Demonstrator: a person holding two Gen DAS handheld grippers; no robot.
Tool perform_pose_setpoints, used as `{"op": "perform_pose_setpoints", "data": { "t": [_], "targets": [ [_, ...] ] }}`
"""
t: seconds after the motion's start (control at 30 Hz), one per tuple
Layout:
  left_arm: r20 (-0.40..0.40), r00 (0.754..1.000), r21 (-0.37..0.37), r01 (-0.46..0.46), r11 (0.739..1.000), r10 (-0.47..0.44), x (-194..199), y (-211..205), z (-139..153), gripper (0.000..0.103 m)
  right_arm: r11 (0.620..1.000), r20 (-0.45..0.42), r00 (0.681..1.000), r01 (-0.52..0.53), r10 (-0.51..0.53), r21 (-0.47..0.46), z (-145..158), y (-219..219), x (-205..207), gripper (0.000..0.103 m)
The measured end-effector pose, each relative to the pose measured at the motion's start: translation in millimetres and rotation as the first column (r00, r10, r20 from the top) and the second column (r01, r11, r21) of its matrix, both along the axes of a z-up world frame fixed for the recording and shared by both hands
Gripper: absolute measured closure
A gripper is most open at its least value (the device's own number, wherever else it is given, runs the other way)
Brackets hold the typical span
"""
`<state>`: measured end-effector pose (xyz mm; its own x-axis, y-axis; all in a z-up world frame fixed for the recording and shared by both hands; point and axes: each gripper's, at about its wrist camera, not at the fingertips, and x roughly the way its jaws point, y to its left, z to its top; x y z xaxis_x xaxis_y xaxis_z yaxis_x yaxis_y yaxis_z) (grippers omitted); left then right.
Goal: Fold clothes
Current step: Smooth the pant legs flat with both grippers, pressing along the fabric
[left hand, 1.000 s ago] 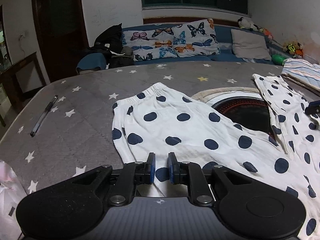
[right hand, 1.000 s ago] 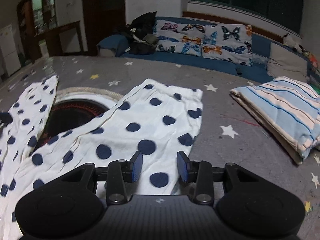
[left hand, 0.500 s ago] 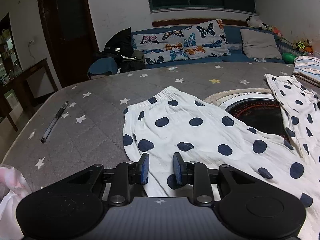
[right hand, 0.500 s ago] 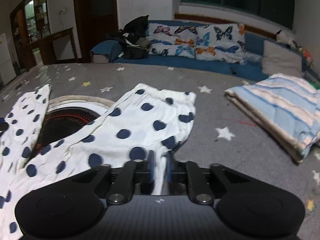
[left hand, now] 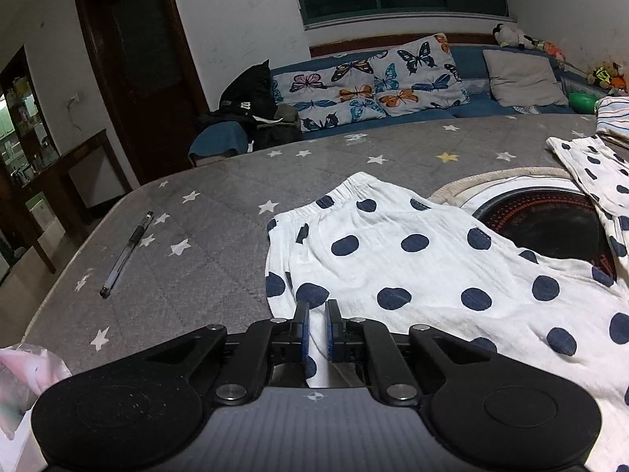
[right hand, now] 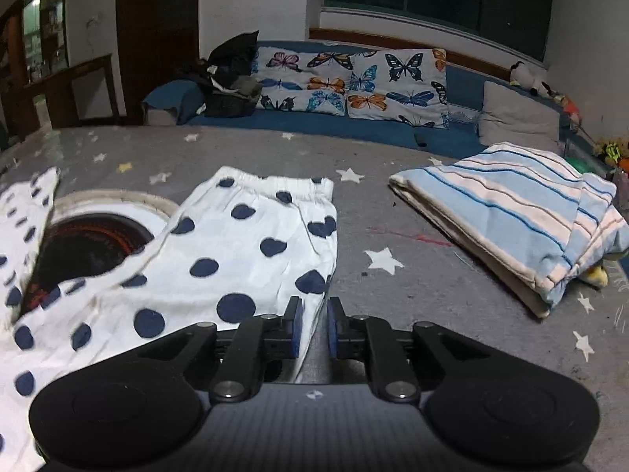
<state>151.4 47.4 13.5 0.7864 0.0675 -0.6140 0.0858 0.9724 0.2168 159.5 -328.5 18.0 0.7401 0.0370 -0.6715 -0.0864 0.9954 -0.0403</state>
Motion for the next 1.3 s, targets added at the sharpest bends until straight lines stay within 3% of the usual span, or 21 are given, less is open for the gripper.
{"op": "perform_pose_setpoints", "data": {
  "t": [0.2,0.43,0.6,0.83,1.07,1.3],
  "targets": [
    [-0.009,1.000,-0.054,0.022,0.998,-0.023,-13.7,-7.0,11.3,0.090,0.994,0.024,0.994,-0.105,0.105,-0.006,20.0,15.8,-23.1,0.078],
    [-0.031,0.989,-0.152,0.139,0.979,-0.145,-54.6,-32.7,19.7,0.089,0.977,-0.031,0.977,-0.212,0.213,0.039,15.4,36.0,-58.1,0.078],
    [-0.036,0.978,-0.150,0.197,0.969,-0.204,-82.1,-46.7,15.6,0.089,0.978,-0.064,0.976,-0.206,0.207,0.024,2.9,35.0,-79.8,0.080],
    [-0.047,0.981,-0.136,0.183,0.974,-0.191,-92.4,-43.2,3.6,0.087,0.986,-0.064,0.984,-0.163,0.164,0.021,4.9,24.7,-93.6,0.080],
    [-0.027,0.982,-0.128,0.182,0.975,-0.187,-102.3,-43.5,11.2,0.084,0.992,-0.036,0.991,-0.127,0.127,0.004,9.4,21.7,-100.3,0.080],
    [-0.015,0.968,-0.147,0.244,0.959,-0.249,-131.6,-55.5,21.5,0.074,0.973,-0.027,0.974,-0.224,0.226,0.058,24.8,38.5,-128.6,0.074]
  ]
}}
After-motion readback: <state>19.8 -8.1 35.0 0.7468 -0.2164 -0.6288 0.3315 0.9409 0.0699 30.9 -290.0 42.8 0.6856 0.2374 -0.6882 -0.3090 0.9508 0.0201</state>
